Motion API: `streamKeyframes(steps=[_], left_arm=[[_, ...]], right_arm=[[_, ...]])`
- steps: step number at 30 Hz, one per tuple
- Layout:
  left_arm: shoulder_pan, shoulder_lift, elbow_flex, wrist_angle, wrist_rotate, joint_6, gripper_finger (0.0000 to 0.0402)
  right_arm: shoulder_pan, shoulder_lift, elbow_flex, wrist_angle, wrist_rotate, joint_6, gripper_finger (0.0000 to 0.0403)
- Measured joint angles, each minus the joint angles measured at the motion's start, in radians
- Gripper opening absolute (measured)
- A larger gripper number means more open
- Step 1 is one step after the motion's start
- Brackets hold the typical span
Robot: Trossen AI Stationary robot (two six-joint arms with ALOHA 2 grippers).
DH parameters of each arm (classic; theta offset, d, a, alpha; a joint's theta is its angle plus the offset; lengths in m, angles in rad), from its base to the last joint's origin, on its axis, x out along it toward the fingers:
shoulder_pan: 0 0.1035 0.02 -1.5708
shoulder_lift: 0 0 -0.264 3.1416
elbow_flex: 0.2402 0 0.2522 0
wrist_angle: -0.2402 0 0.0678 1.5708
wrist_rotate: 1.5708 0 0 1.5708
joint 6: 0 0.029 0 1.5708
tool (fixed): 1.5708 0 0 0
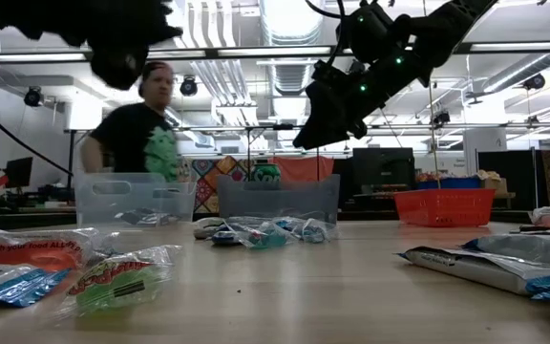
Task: Organize candy in baskets
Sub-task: Put the brown chocolate bar into the transparent bin
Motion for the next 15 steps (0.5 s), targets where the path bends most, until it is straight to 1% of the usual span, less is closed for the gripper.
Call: streamKeyframes(steps=[2, 7, 10, 15], left_arm=[[0.001, 0.000, 0.038, -0.165, -0.003, -0.127, 0.0080], [-0.014, 0.027, 0.188, -0.668, 0.026, -0.432, 0.0080], [-0.034, 0.071, 0.281, -0.890, 0.074, -0.523, 0.0080], [-0.069, 0.175, 0.413, -1.123, 0.174, -0.608, 0.0080]], right_arm=[[0.013, -0.005, 0.000, -0.002, -0.001, 0.009, 0.0206], [0.065, -0.026, 0.000, -0.007, -0.002, 0.016, 0.0210], [0.098, -0.043, 0.000, -0.010, -0.002, 0.016, 0.0210], [0.147, -0.074, 0.000, -0.042, -0.002, 0.016, 0.0210]])
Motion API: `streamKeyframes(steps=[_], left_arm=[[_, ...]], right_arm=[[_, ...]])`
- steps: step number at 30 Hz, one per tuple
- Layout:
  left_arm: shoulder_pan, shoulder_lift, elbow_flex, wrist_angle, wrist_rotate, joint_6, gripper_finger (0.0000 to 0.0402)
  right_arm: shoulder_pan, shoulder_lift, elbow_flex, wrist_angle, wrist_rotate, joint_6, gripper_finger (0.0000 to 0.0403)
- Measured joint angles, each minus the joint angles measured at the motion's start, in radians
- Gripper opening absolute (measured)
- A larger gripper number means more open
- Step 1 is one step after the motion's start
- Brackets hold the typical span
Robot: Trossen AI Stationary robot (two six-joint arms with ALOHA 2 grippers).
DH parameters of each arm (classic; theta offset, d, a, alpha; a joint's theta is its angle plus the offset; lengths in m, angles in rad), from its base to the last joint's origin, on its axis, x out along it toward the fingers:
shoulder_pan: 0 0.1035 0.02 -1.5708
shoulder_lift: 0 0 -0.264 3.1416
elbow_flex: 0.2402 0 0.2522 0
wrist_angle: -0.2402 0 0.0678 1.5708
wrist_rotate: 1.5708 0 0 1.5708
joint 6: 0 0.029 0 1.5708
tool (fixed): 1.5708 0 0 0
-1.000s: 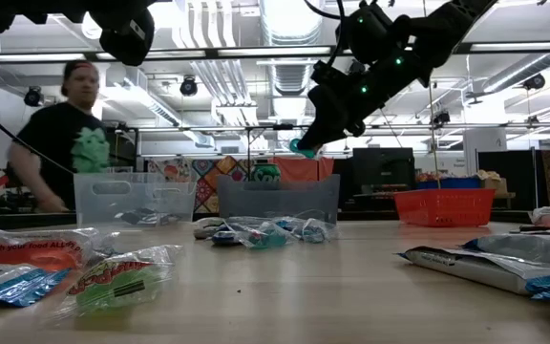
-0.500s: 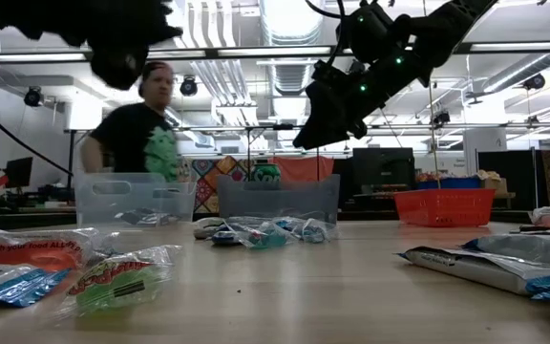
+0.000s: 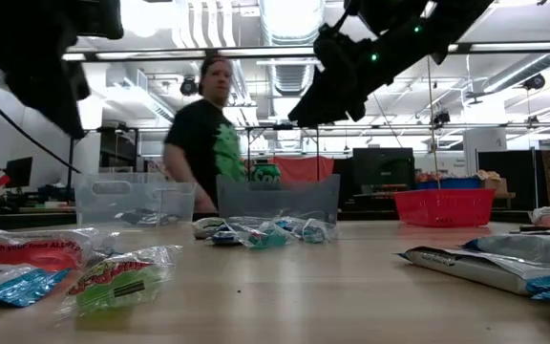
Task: Organize candy in baskets
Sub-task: Put the brown chocolate bar into the transparent bin
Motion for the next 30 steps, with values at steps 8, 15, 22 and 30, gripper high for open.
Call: streamKeyframes(steps=[8, 15, 22, 30], left_arm=[[-0.060, 0.172, 0.134, -0.379, 0.148, -0.093, 0.0107], [-0.124, 0.251, 0.108, -0.447, 0.282, -0.167, 0.0176], [-0.173, 0.272, 0.083, -0.464, 0.341, -0.256, 0.0203], [-0.222, 0.270, 0.004, -0.375, 0.376, -0.352, 0.0203]], right_arm=[[0.054, -0.036, 0.000, -0.042, 0.001, 0.000, 0.0210], [0.079, -0.042, 0.000, -0.051, 0.001, 0.001, 0.0210], [0.079, -0.042, 0.000, -0.073, 0.001, 0.016, 0.0210], [0.081, -0.042, 0.000, -0.089, 0.001, 0.030, 0.0210]])
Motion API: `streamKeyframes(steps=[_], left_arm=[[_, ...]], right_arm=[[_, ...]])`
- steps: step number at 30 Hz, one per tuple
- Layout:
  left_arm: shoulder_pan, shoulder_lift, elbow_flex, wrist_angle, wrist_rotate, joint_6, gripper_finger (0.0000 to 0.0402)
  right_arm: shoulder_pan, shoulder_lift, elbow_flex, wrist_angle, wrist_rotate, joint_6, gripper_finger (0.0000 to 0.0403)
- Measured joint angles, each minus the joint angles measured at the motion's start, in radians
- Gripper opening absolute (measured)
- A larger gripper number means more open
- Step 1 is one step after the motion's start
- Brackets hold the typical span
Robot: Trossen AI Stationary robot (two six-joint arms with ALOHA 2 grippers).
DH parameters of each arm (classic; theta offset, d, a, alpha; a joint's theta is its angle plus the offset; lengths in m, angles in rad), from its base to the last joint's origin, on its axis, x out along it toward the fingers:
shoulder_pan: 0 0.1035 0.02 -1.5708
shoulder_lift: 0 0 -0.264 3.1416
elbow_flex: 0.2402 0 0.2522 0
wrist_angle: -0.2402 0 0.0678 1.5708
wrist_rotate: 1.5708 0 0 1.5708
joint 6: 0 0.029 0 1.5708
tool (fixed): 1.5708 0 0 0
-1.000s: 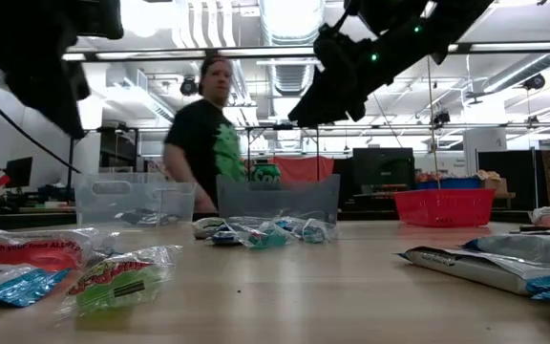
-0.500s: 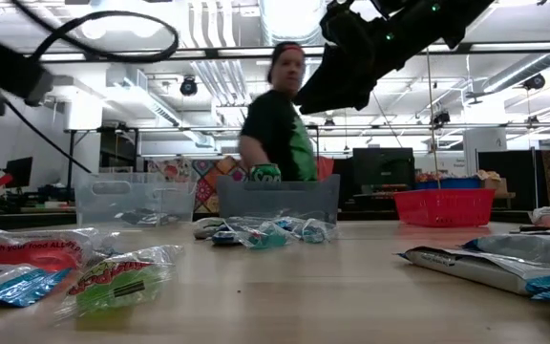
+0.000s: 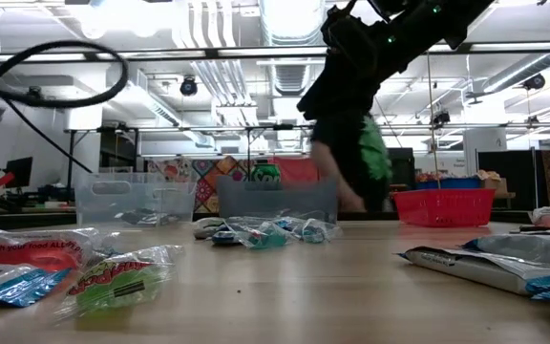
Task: Organize candy in baskets
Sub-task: Put the brown chocolate bar into the transparent bin
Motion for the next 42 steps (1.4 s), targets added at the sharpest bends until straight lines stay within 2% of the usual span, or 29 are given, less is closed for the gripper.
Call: streamKeyframes(steps=[4, 9, 19, 25, 30, 36, 39, 42], left_arm=[[-0.016, -0.003, -0.043, 0.089, 0.007, -0.024, 0.0200], [-0.030, -0.007, -0.069, 0.117, 0.005, -0.042, 0.0177], [-0.040, -0.006, -0.078, 0.139, -0.027, -0.045, 0.0050], [-0.042, -0.007, -0.048, 0.120, -0.079, -0.024, 0.0019], [-0.040, -0.055, 0.008, 0.116, -0.239, -0.003, 0.0013], [-0.027, -0.174, 0.056, 0.117, -0.505, 0.061, 0.0000], [-0.005, -0.240, 0.061, 0.115, -0.692, 0.114, 0.0000], [0.038, -0.305, 0.058, 0.115, -0.933, 0.167, 0.0001]], right_arm=[[0.000, 0.000, 0.000, 0.000, 0.000, 0.004, 0.0210], [0.005, 0.000, 0.000, 0.000, 0.000, 0.005, 0.0210], [0.005, 0.000, 0.000, 0.000, 0.000, 0.012, 0.0210], [0.005, -0.009, 0.000, -0.001, -0.001, 0.007, 0.0210], [0.016, -0.049, 0.000, -0.002, 0.000, 0.003, 0.0205], [0.058, -0.111, 0.000, -0.020, -0.001, 0.000, 0.0194], [0.086, -0.130, 0.000, -0.050, -0.001, 0.008, 0.0192], [0.117, -0.135, 0.000, -0.063, -0.001, 0.022, 0.0192]])
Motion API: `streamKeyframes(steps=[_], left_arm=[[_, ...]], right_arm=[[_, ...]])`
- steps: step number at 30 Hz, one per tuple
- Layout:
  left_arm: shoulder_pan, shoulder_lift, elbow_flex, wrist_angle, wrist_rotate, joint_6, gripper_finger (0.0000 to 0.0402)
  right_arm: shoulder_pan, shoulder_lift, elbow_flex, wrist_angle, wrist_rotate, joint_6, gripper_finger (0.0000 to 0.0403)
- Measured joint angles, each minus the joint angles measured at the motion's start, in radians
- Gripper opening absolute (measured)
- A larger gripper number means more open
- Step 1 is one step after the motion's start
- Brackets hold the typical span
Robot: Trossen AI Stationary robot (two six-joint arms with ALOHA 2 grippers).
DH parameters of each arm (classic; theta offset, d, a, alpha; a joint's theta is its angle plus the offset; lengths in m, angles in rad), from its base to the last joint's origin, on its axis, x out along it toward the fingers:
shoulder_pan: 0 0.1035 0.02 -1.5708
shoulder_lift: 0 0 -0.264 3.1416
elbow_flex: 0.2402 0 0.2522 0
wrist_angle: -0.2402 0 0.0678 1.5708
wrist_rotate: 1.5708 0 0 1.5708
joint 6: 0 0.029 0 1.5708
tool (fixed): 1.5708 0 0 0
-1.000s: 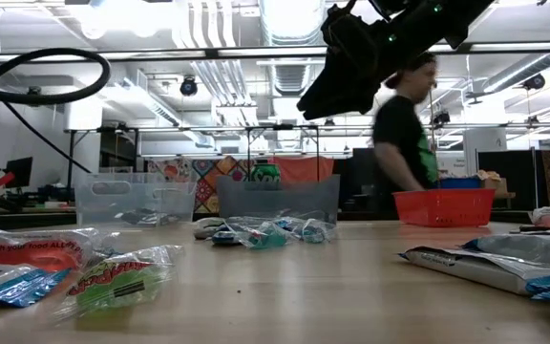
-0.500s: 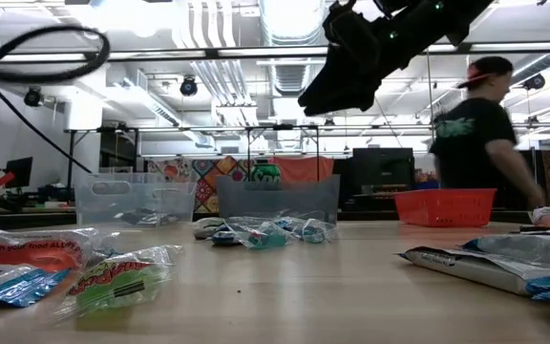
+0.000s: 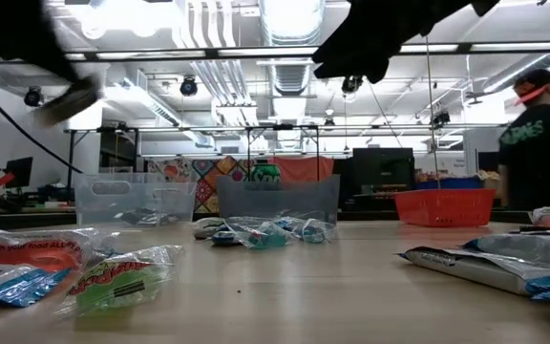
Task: Organize candy in baskets
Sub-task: Put the brown chocolate bar into the transparent bin
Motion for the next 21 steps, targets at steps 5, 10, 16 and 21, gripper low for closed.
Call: streamKeyframes(steps=[5, 10, 16, 21], left_arm=[[0.146, -0.086, -0.013, -0.044, -0.230, 0.060, 0.0001], [0.378, -0.127, -0.030, -0.103, -0.245, 0.088, 0.0001], [0.665, -0.089, -0.034, -0.110, -0.060, 0.208, 0.0000], [0.799, -0.018, -0.035, -0.110, -0.001, 0.318, 0.0000]], right_arm=[[0.046, 0.000, 0.000, -0.006, 0.000, 0.031, 0.0190], [0.082, 0.000, 0.000, -0.026, 0.000, 0.061, 0.0191], [0.120, 0.007, 0.000, -0.033, 0.008, 0.083, 0.0191], [0.141, 0.010, 0.000, -0.047, 0.008, 0.119, 0.0191]])
